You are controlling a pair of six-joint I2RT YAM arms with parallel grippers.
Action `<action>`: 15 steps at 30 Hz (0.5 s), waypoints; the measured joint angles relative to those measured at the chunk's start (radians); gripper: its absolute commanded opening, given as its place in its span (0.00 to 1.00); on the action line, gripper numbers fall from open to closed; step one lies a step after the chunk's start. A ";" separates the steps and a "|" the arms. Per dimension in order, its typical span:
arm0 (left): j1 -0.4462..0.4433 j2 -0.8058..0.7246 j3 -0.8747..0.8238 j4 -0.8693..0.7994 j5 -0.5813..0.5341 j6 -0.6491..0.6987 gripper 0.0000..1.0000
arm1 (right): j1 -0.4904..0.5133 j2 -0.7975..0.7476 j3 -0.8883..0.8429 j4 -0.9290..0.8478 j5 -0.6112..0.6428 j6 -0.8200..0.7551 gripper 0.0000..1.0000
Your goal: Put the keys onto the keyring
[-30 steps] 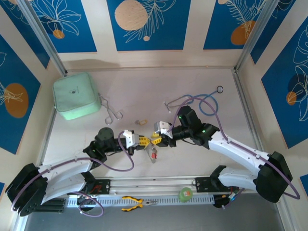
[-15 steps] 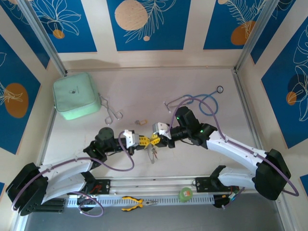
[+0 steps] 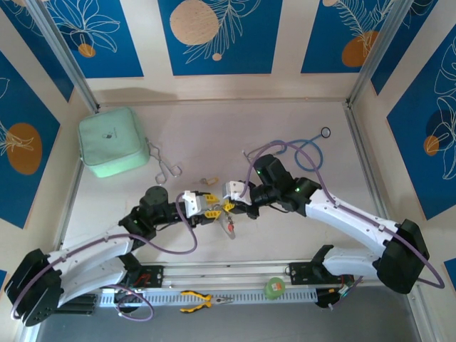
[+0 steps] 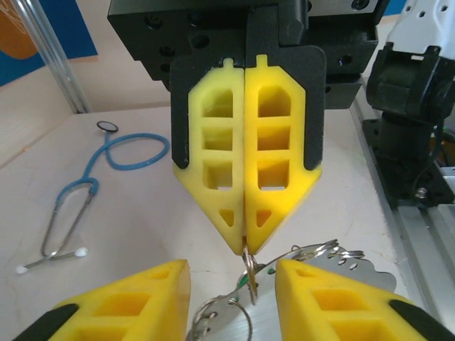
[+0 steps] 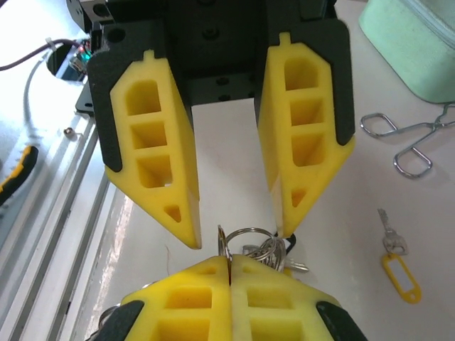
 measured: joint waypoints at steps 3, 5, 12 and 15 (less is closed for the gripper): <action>0.000 -0.010 0.031 -0.070 -0.018 0.028 0.33 | 0.021 0.030 0.062 -0.067 0.044 -0.032 0.00; 0.000 -0.010 0.043 -0.110 -0.026 0.046 0.31 | 0.031 0.050 0.093 -0.100 0.067 -0.046 0.00; -0.002 -0.005 0.058 -0.186 -0.033 0.089 0.00 | 0.066 0.102 0.163 -0.170 0.122 -0.065 0.00; -0.002 -0.005 0.058 -0.190 -0.033 0.093 0.00 | 0.069 0.103 0.164 -0.175 0.127 -0.059 0.12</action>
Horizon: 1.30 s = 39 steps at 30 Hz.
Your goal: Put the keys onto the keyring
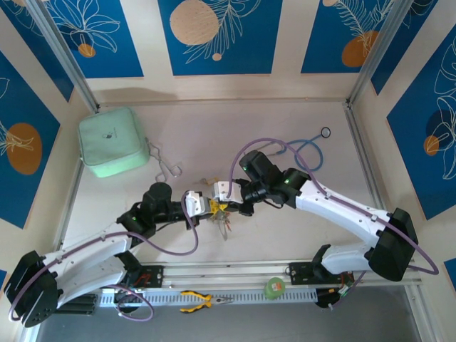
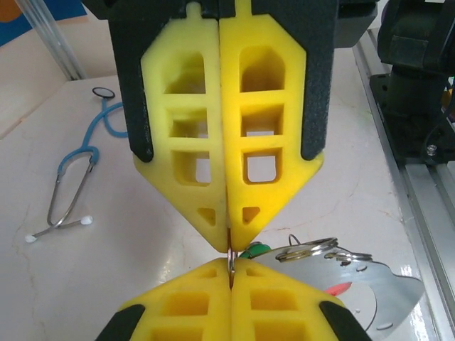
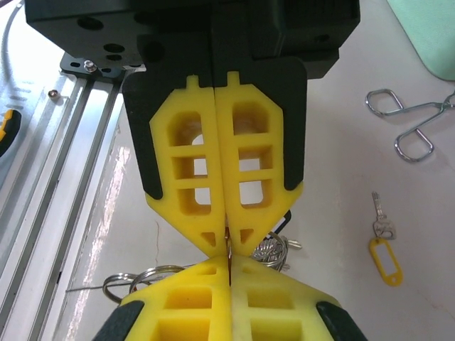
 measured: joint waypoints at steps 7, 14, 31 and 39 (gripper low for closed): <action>0.000 -0.005 -0.034 0.076 0.000 -0.037 0.00 | -0.128 -0.119 -0.132 0.158 -0.168 0.098 0.31; 0.000 -0.005 -0.098 0.194 0.009 -0.104 0.00 | -0.156 -0.099 -0.170 0.221 -0.267 0.135 0.30; 0.000 -0.006 -0.108 0.247 0.019 -0.152 0.00 | -0.119 -0.023 -0.169 0.244 -0.281 0.134 0.00; 0.000 -0.026 -0.061 0.128 -0.022 -0.112 0.25 | -0.075 -0.005 -0.071 0.089 -0.170 0.035 0.00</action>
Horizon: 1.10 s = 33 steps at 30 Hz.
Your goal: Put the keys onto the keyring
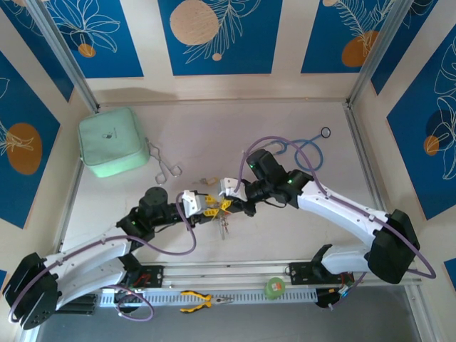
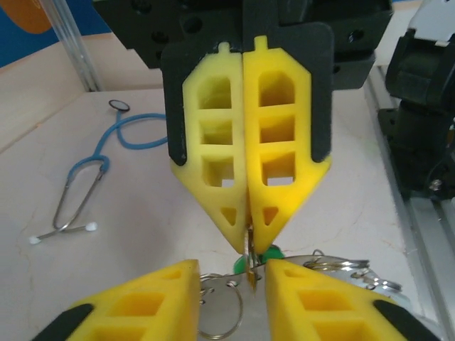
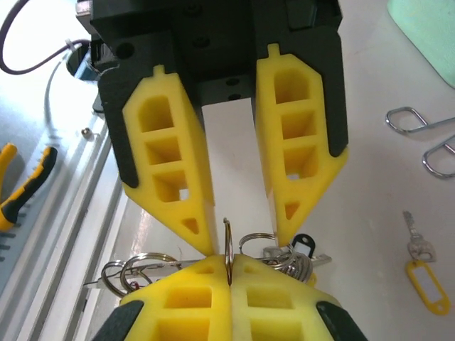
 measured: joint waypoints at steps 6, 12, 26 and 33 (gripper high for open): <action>0.000 0.000 0.049 -0.092 -0.018 0.041 0.22 | 0.039 0.050 0.125 -0.163 0.140 -0.090 0.00; 0.000 0.000 0.050 -0.118 -0.024 0.044 0.21 | 0.079 0.082 0.185 -0.237 0.205 -0.111 0.00; 0.000 -0.017 0.044 -0.109 -0.028 0.047 0.00 | 0.035 0.031 0.102 -0.120 0.109 0.018 0.32; 0.000 -0.021 0.000 -0.029 -0.025 0.043 0.00 | -0.074 -0.064 -0.007 -0.028 -0.024 0.064 0.32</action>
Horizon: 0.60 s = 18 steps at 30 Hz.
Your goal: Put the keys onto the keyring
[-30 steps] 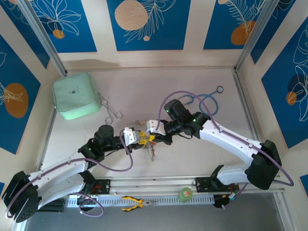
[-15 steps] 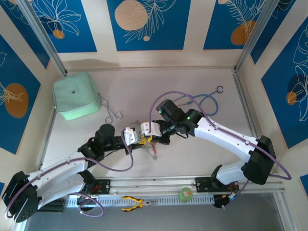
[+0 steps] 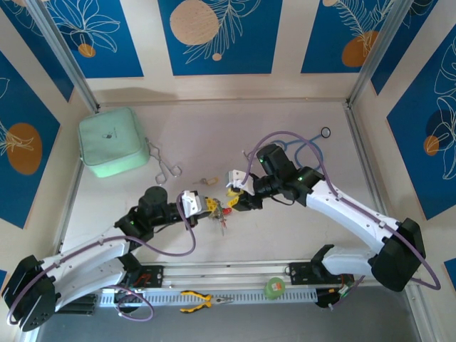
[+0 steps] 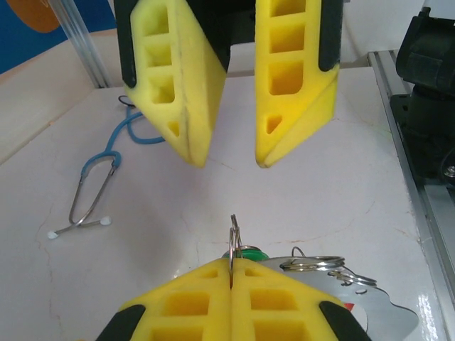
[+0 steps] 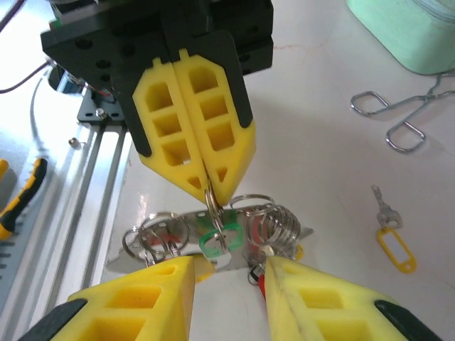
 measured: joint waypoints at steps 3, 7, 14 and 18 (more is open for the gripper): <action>0.000 0.001 -0.011 0.033 0.003 0.000 0.00 | 0.009 0.007 -0.008 0.008 -0.014 0.009 0.32; 0.000 0.005 -0.013 0.058 0.019 0.000 0.00 | 0.028 0.028 -0.008 0.020 -0.013 0.010 0.28; 0.000 0.005 -0.017 0.080 0.037 0.000 0.00 | 0.038 0.050 -0.008 0.021 -0.009 0.022 0.10; 0.000 0.005 -0.021 0.084 0.039 0.000 0.00 | 0.038 0.050 -0.008 0.017 -0.003 0.026 0.01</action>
